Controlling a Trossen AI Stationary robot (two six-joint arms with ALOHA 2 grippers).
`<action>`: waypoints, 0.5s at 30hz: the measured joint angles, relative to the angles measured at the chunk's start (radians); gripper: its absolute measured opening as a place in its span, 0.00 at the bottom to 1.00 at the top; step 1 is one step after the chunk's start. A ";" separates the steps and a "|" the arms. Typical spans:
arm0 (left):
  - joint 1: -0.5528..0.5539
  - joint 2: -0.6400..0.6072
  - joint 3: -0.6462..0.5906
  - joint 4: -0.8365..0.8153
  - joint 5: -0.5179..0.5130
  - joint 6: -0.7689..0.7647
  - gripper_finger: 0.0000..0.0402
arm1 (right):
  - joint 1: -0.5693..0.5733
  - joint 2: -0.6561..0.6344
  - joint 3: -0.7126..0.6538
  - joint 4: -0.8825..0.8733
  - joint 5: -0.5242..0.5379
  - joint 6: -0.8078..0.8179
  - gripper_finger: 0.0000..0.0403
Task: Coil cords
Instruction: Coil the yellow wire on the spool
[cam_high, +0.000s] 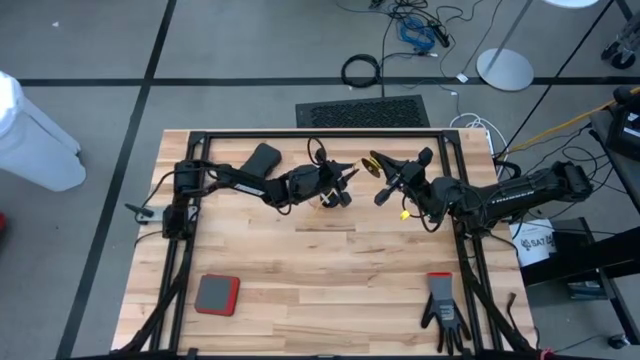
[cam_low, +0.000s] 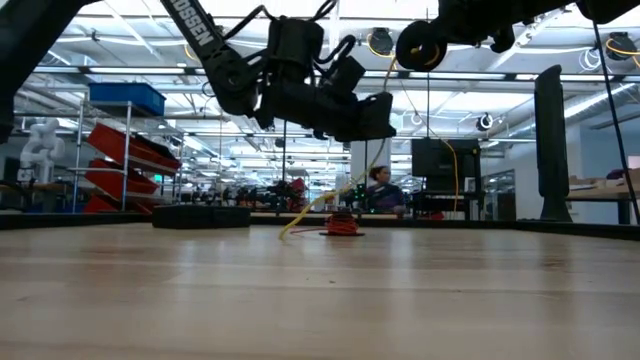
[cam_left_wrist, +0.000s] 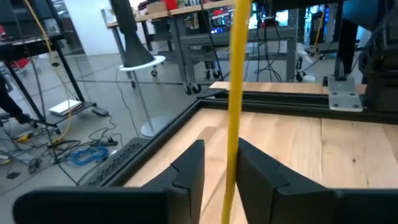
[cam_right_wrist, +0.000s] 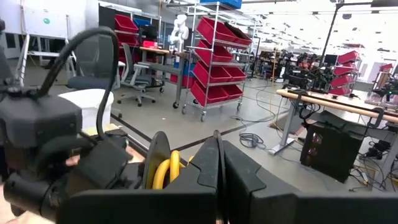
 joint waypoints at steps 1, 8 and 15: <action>-0.002 0.013 0.012 0.002 0.004 0.001 0.21 | 0.000 0.000 0.000 0.000 0.000 0.003 0.00; -0.019 0.066 0.055 0.013 0.014 0.031 0.03 | 0.000 0.000 0.000 -0.007 -0.004 0.008 0.00; -0.033 0.081 0.091 0.005 0.012 0.037 0.01 | -0.008 0.000 0.000 -0.006 -0.005 0.000 0.00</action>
